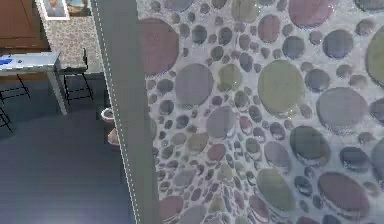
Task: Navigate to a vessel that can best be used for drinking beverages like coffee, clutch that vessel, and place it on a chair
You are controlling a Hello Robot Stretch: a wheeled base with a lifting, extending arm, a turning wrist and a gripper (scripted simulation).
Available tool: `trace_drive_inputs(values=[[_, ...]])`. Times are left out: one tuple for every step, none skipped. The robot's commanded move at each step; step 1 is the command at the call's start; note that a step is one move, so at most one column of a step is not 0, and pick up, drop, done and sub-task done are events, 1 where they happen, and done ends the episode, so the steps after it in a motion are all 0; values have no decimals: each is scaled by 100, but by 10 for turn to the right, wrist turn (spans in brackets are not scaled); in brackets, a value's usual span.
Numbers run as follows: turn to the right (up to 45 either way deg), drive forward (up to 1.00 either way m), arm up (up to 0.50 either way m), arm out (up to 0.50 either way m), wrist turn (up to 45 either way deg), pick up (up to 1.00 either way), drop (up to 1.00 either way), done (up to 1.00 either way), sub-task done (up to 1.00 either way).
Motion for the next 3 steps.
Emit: trace_drive_inputs(values=[[-450,0,0,0,0,0,0,0,0],[-240,0,0,0,0,0,0,0,0],[0,20,0,0,0,0,0,0,0]])
